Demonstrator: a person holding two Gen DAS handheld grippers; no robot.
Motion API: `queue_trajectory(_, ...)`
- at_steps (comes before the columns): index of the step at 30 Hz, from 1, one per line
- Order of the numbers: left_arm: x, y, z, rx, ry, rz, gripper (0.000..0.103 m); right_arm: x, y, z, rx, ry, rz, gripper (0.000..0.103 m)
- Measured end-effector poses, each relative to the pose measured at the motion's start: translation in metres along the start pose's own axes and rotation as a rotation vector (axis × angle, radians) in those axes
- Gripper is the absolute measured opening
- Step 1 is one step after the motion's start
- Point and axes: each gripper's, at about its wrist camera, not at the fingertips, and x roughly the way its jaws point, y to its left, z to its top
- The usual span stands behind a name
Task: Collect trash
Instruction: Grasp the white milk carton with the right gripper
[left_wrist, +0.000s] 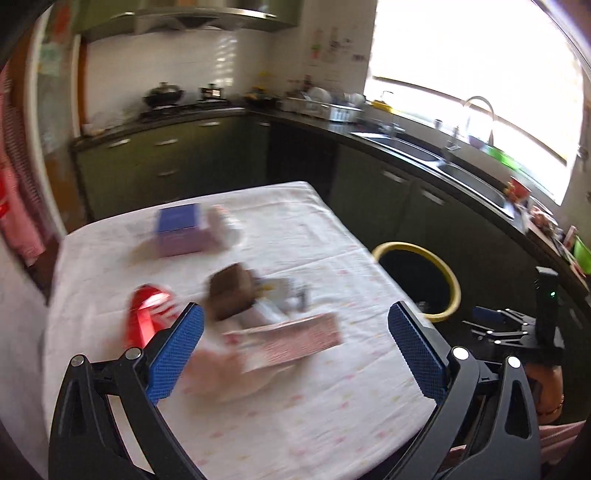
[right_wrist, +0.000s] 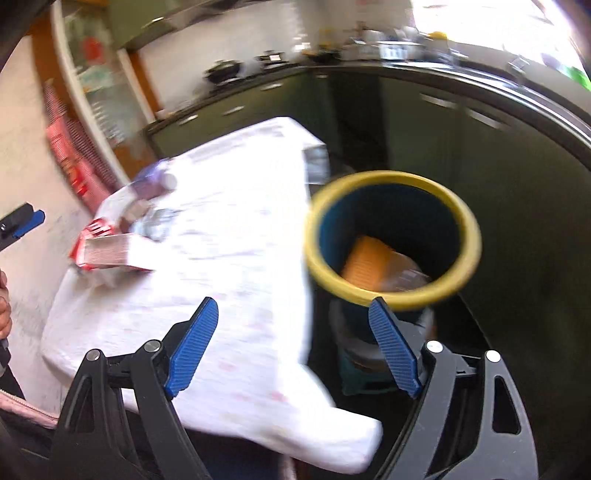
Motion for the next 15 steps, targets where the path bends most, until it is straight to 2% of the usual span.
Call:
queue_trajectory(5, -0.043, 0.065, -0.032, -0.06, -0.02, 0.081, 0.098, 0.018, 0.085, 0.016, -0.208, -0.002, 0.11, 0.079)
queue_trajectory(9, -0.068, 0.096, -0.052, -0.093, -0.026, 0.109, 0.098, 0.026, 0.158, 0.022, -0.513, -0.038, 0.192, 0.079)
queue_trajectory(12, -0.076, 0.105, -0.06, -0.116, -0.024, 0.107, 0.098, 0.046, 0.191, 0.022, -0.718, -0.005, 0.17, 0.077)
queue_trajectory(15, -0.077, 0.103, -0.059, -0.121, -0.032, 0.108, 0.098, 0.07, 0.202, 0.024, -0.851, 0.065, 0.164, 0.065)
